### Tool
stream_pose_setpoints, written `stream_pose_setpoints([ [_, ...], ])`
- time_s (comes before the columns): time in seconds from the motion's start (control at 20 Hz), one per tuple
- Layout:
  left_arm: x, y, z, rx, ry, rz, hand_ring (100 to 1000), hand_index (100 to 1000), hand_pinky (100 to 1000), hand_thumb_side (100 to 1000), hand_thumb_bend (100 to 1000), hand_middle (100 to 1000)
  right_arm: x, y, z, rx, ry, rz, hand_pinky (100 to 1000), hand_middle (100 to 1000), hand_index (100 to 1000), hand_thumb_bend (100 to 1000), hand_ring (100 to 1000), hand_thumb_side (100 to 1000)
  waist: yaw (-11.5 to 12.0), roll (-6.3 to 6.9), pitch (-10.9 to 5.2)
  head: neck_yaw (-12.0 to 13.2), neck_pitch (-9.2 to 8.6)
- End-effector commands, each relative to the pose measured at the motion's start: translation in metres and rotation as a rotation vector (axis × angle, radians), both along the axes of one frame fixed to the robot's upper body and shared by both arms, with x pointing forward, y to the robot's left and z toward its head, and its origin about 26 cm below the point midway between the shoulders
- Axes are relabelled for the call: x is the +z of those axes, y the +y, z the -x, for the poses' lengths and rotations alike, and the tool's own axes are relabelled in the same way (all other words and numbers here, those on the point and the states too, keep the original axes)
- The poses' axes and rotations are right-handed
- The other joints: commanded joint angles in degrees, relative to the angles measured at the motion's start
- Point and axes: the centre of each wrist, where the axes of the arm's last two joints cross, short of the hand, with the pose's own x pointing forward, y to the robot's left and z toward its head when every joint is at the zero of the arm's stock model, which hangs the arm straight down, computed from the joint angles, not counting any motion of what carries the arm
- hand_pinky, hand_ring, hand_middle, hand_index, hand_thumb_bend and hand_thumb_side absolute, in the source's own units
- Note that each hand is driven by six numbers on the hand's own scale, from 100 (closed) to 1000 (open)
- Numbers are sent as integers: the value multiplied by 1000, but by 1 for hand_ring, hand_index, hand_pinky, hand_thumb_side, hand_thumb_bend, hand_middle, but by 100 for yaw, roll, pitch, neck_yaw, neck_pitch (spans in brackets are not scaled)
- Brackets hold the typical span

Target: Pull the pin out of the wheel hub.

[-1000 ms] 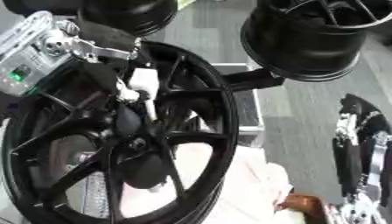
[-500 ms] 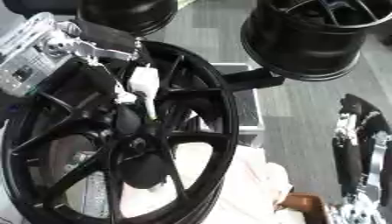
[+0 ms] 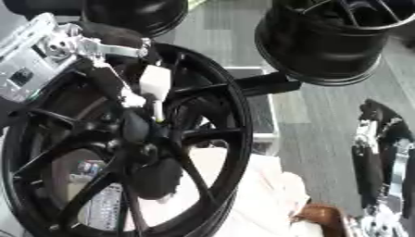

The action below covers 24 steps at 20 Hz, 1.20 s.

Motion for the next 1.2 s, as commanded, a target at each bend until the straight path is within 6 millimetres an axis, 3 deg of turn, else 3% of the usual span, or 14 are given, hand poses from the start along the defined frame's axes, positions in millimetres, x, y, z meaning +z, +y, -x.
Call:
stream_pose_setpoints([
  [0.05,31,6,9,6,-47,76,464,511,545,247,100,335,4,-1,0,3,-14,0,891,677,750,100,836,737,12,-2,-99,-20,-41],
  [0.4,77,27,28,15,-67,201,449,490,535,244,100,314,4,-5,1,-6,-19,17,891,678,750,100,836,733,78,10,-127,-88,-9],
  [0.6,107,59,41,70,-98,342,445,489,535,255,100,311,3,-7,2,-16,-21,24,891,678,750,100,836,731,142,14,-135,-157,-5],
  [0.7,118,89,47,147,-132,424,447,489,539,266,100,312,3,-8,2,-26,-25,29,891,678,750,100,836,730,170,19,-126,-188,-18],
  [0.9,125,181,55,437,-232,617,452,491,547,315,100,316,3,-13,2,-60,-40,39,891,678,750,100,835,720,208,30,-87,-252,-42],
  [1.05,120,246,58,637,-281,763,456,494,558,357,100,320,4,-15,2,-86,-53,41,891,678,750,100,835,715,225,25,-72,-265,-63],
  [1.2,102,302,60,783,-300,870,458,495,561,368,100,322,4,-16,2,-98,-60,39,890,678,750,100,835,713,238,5,-65,-259,-87],
])
